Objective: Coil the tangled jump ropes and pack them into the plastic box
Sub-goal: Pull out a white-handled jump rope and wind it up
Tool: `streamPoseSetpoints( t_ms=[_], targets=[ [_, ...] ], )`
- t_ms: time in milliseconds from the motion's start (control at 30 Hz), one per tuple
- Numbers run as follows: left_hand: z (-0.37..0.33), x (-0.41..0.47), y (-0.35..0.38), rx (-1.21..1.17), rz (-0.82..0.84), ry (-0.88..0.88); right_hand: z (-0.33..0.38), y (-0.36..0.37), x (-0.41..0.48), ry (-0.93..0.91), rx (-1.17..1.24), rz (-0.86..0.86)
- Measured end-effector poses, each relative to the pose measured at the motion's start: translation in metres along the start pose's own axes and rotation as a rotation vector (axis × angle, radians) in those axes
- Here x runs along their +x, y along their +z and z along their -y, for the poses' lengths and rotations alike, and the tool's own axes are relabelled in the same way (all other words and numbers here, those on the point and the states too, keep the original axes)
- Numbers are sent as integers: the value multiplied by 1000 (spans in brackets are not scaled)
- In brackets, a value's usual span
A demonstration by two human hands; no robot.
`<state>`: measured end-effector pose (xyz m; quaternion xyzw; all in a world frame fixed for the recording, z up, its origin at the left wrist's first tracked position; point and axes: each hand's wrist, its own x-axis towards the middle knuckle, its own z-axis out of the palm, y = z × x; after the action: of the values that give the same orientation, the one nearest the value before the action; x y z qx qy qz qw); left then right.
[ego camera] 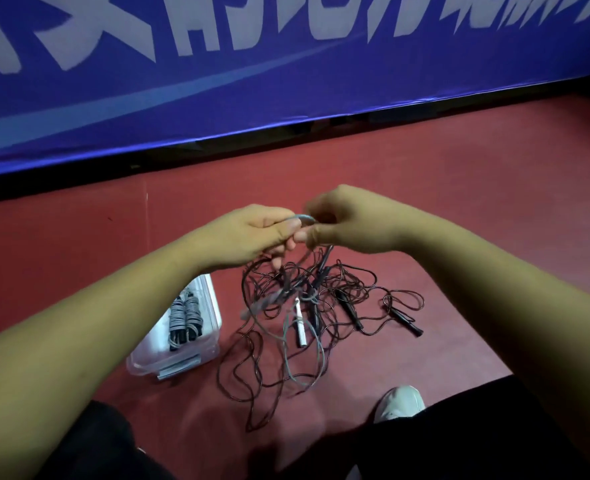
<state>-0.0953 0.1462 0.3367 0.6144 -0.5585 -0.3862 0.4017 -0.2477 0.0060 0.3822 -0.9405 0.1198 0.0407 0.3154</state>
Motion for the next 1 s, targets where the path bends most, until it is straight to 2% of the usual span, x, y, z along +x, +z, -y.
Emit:
streamPoseSetpoints(
  t_ms=[67, 133, 267, 333, 467, 600, 733, 867, 1000],
  targets=[
    [-2, 1, -4, -48, -51, 15, 2, -2, 2, -32, 76, -58],
    [2, 1, -9, -54, -26, 23, 0, -7, -1, -62, 308, -97],
    [30, 4, -11, 320, 99, -99, -4, -13, -9, -133, 735, -158],
    [39, 4, -9, 361, 62, -143, -5, -18, -10, -127, 832, -210],
    [38, 2, -16, 350, -86, -125, -7, -32, -10, -78, 905, -360],
    [34, -2, -10, -30, -25, -237, -20, -37, -9, 8, 894, -500],
    [29, -2, -8, -371, -52, -296, -31, -37, -7, 90, 820, -602],
    [31, -9, -7, -193, 65, -452, -45, -37, -3, 166, 672, -685],
    [29, -6, -8, -423, 64, -480, -66, -30, 3, 252, 589, -727]
  ],
)
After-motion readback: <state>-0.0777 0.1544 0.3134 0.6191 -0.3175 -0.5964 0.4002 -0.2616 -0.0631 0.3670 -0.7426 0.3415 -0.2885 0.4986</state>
